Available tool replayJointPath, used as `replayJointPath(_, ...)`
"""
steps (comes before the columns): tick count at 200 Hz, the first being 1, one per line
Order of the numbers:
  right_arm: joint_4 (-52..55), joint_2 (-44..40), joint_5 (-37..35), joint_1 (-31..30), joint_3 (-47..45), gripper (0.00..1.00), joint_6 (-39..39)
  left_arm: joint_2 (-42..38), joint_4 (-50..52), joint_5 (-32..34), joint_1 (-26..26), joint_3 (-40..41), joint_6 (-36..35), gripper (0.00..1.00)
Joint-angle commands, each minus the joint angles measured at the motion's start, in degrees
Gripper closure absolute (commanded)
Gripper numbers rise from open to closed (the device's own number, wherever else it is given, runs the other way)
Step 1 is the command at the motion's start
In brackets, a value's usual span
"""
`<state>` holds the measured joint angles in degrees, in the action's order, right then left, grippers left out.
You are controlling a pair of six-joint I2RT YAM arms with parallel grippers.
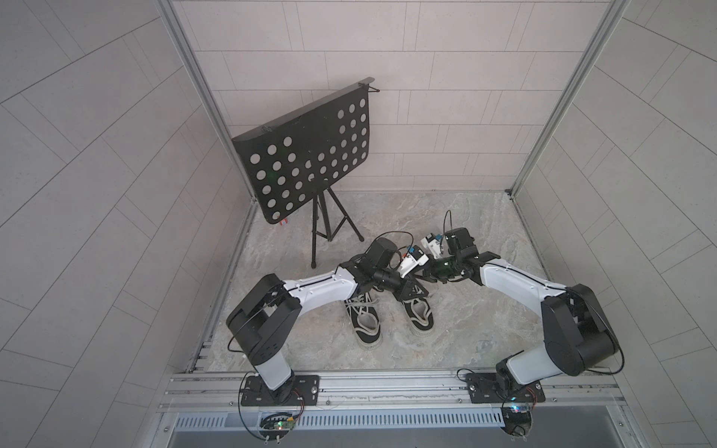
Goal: Tie the shoes
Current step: Cross the shoelace with the shoelace.
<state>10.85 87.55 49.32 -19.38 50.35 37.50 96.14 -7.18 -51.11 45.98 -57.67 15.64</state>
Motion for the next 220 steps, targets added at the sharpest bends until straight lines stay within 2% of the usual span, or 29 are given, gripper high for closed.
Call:
replayJointPath(1,-0.5,2.5,4.5,-1.0,0.9,0.91,-3.7,-2.5,-2.9,-2.1,0.0,1.3,1.7,0.94)
replayJointPath(24,1.3,1.8,2.5,-0.4,1.1,0.73,-6.0,-3.0,-4.5,-1.3,-0.7,3.0,4.0,0.92)
replayJointPath(54,0.9,-1.7,0.4,2.1,0.0,0.37,-8.4,-3.8,-6.9,-0.6,-1.8,5.1,6.8,0.90)
replayJointPath(78,-4.4,-5.8,0.7,5.3,-4.4,0.20,-8.8,-4.2,-8.4,-0.4,-2.5,6.1,8.8,0.90)
replayJointPath(94,-11.5,-8.9,3.0,7.3,-8.9,0.14,-6.8,-4.2,-8.9,-0.3,-2.9,6.2,9.8,0.89)
replayJointPath(121,-29.6,-13.6,7.2,7.9,-17.5,0.05,-3.4,-3.5,-9.3,0.0,-3.5,5.9,11.8,0.89)
replayJointPath(155,-40.6,-18.2,2.1,7.9,-26.4,0.03,-5.2,-2.2,-12.3,0.3,-5.2,6.1,16.2,0.90)
replayJointPath(194,-43.8,-21.5,-1.6,6.8,-33.0,0.03,-12.4,-0.5,-12.8,-0.3,-5.7,4.8,18.0,0.90)
replayJointPath(220,-44.6,-22.1,-6.3,2.9,-35.2,0.03,-18.1,0.4,-12.8,-0.7,-5.7,4.0,18.5,0.90)
